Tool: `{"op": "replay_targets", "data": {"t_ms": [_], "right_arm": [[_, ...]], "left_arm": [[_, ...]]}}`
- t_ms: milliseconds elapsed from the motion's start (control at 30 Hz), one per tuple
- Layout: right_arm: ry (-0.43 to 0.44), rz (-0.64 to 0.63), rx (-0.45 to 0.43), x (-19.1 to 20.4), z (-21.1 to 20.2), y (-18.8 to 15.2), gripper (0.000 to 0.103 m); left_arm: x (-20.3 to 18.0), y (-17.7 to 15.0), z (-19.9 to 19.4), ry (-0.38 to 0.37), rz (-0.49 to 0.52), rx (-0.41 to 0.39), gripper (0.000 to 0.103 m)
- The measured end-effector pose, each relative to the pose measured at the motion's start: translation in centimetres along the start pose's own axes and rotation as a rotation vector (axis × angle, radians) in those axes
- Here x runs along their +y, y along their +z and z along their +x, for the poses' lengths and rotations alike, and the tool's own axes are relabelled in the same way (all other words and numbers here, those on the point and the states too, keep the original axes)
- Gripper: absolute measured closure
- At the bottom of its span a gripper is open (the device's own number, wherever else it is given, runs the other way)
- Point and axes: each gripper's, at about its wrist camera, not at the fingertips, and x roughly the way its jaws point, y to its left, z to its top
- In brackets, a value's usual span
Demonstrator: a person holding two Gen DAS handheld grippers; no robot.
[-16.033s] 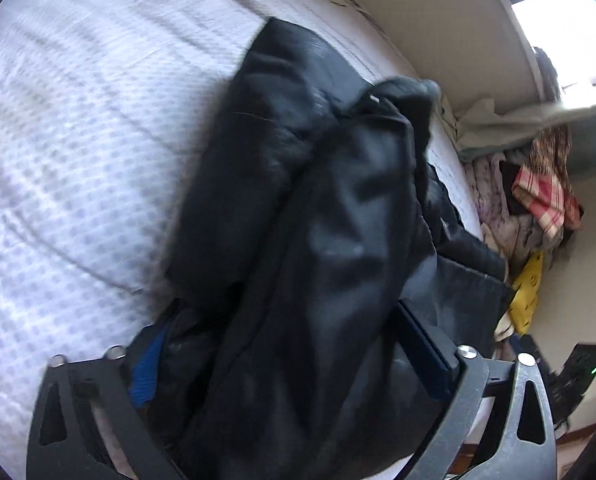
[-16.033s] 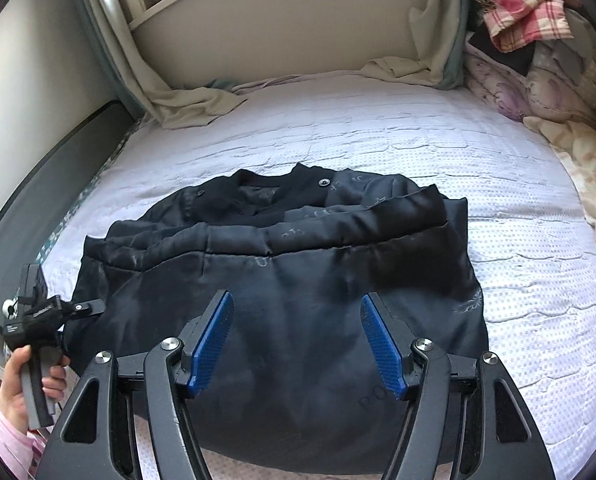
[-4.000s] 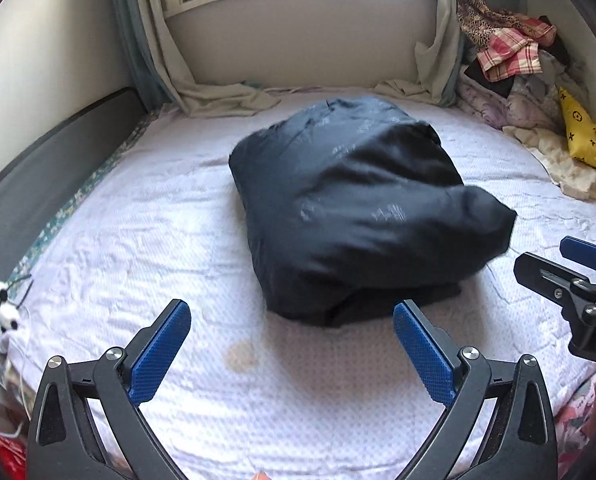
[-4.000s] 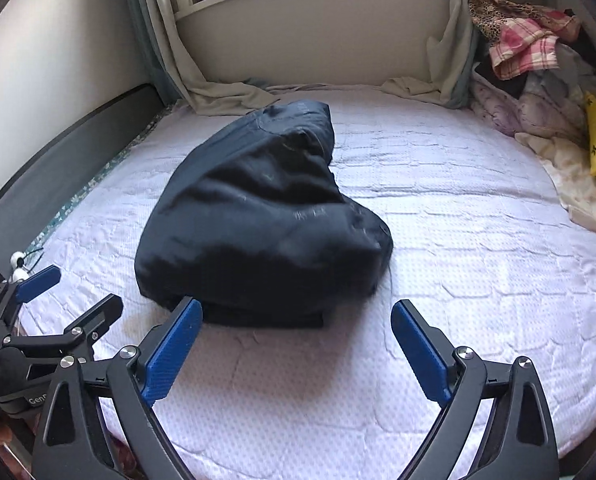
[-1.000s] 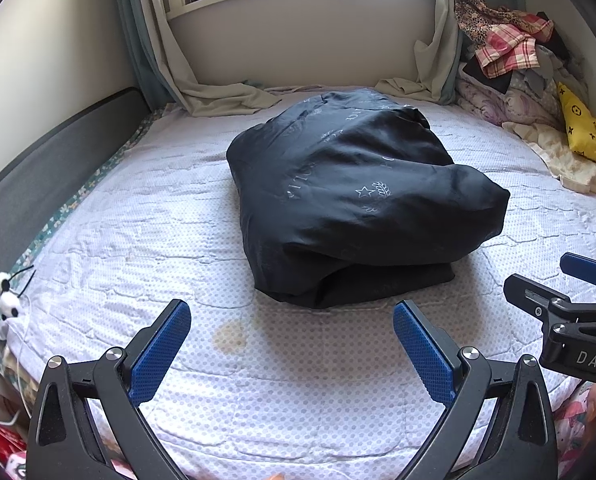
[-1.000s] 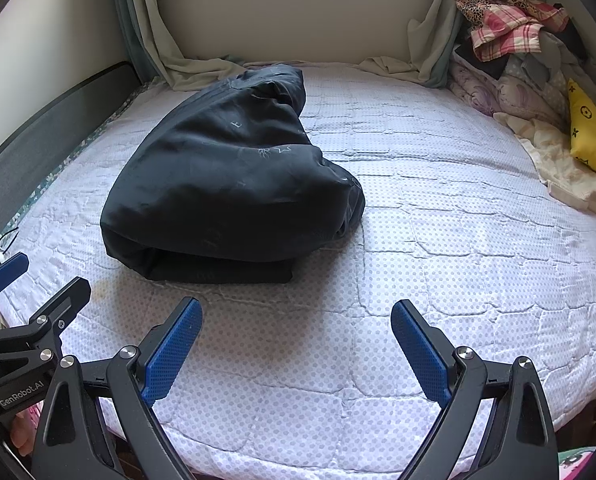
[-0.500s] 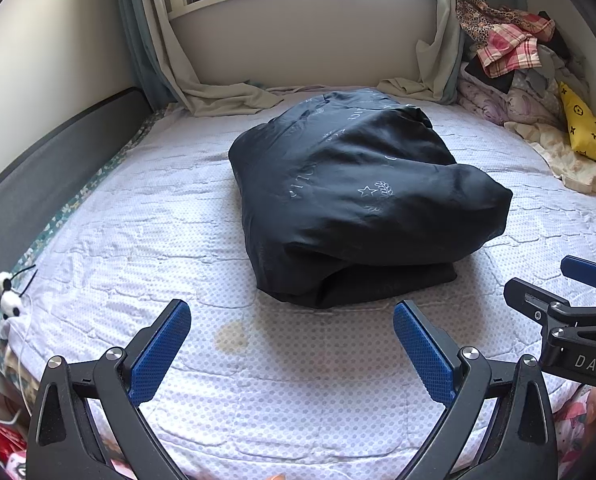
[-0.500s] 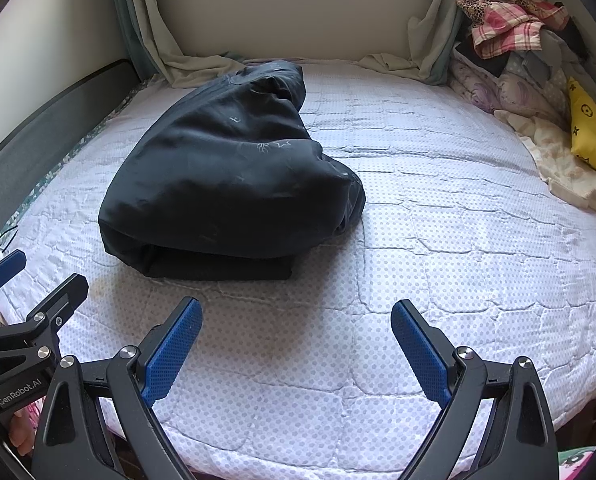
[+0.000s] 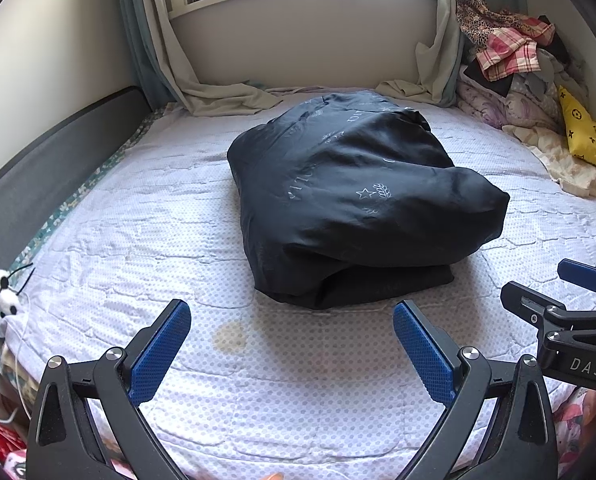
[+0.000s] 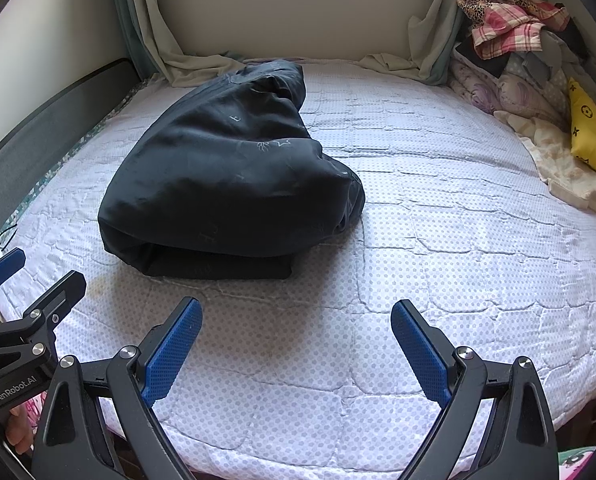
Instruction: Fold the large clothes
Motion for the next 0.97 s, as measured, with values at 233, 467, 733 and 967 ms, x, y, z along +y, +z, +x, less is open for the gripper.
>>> {"op": "replay_targets", "data": {"t_ms": [233,467,733,967], "right_arm": [[0.000,-0.002,-0.001,-0.02,-0.03,0.01,0.008],[0.000,-0.002,-0.001,-0.02,-0.06,0.01,0.008],[-0.001,-0.003,-0.001,0.00,-0.08,-0.03,0.008],[0.001,-0.002,0.005,-0.22,-0.11,-0.05,0.008]], "left_arm": [[-0.07,-0.02,-0.06,0.000,-0.008,0.001,0.001],[-0.14,0.01,-0.11,-0.002,-0.007,-0.001,0.001],[0.07,0.00,-0.19,-0.022,-0.025,0.008,0.001],[0.13,-0.10,-0.34,-0.015,-0.020,-0.006,0.001]]}}
